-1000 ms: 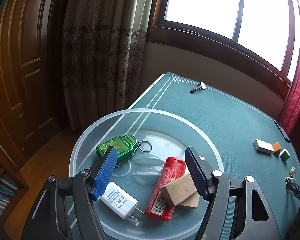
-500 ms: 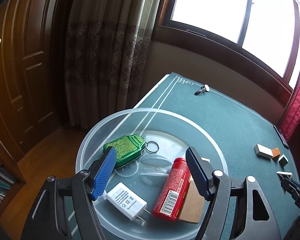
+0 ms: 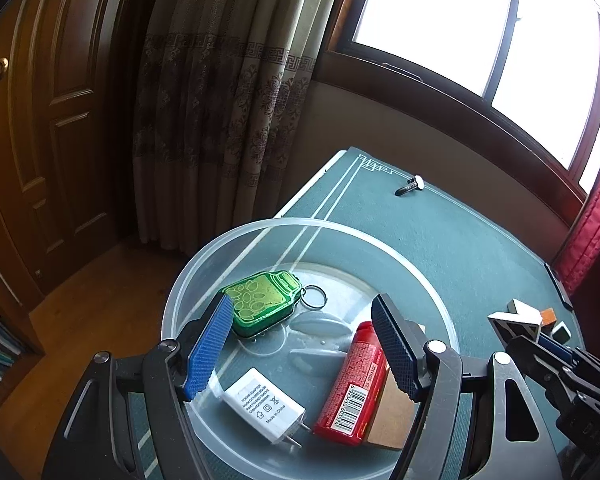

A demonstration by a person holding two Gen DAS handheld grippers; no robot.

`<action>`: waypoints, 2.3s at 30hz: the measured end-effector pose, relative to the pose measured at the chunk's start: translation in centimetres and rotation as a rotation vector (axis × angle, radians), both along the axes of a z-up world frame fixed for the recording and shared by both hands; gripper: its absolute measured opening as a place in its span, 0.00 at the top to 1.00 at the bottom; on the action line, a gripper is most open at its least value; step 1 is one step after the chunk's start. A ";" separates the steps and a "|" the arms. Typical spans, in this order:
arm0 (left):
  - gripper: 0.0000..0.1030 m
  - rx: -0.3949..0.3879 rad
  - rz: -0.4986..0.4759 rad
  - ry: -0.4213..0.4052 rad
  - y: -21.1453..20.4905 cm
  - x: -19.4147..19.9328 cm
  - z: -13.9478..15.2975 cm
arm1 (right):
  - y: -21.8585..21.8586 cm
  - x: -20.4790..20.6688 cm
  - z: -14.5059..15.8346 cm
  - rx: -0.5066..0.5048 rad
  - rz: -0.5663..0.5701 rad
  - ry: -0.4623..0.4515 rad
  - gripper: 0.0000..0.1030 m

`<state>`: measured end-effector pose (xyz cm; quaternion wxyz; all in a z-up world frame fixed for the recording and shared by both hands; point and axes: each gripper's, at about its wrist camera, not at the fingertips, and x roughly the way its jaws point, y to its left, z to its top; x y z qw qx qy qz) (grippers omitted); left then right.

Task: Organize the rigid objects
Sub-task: 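Carry the grey stone block into the bowl and open the right tool, then move the right tool to the pearl ring and grasp it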

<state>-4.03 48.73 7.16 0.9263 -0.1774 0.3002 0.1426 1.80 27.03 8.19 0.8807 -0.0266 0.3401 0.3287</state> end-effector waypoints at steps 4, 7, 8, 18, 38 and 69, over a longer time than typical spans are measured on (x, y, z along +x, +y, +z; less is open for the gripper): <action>0.29 -0.013 0.014 0.004 0.5 0.0 -0.3 | 2.1 0.9 0.0 0.012 0.022 0.007 0.69; 0.23 -0.023 0.021 0.008 0.7 0.0 -0.5 | 3.0 1.6 -0.3 0.026 0.029 0.019 0.52; 0.23 -0.025 0.022 0.009 0.8 0.0 -0.5 | 3.0 1.7 -0.4 0.026 0.023 0.019 0.44; 0.23 -0.026 0.008 0.034 0.2 0.4 -1.2 | -1.1 2.0 -3.1 0.005 -0.090 0.078 0.43; 0.18 -0.027 -0.035 0.071 -1.9 1.2 -2.0 | -10.3 1.3 -5.4 -0.022 -0.310 0.123 0.24; 0.16 0.054 -0.165 0.090 -8.9 3.1 -1.5 | -28.4 2.1 -6.2 -0.014 -0.700 0.114 0.28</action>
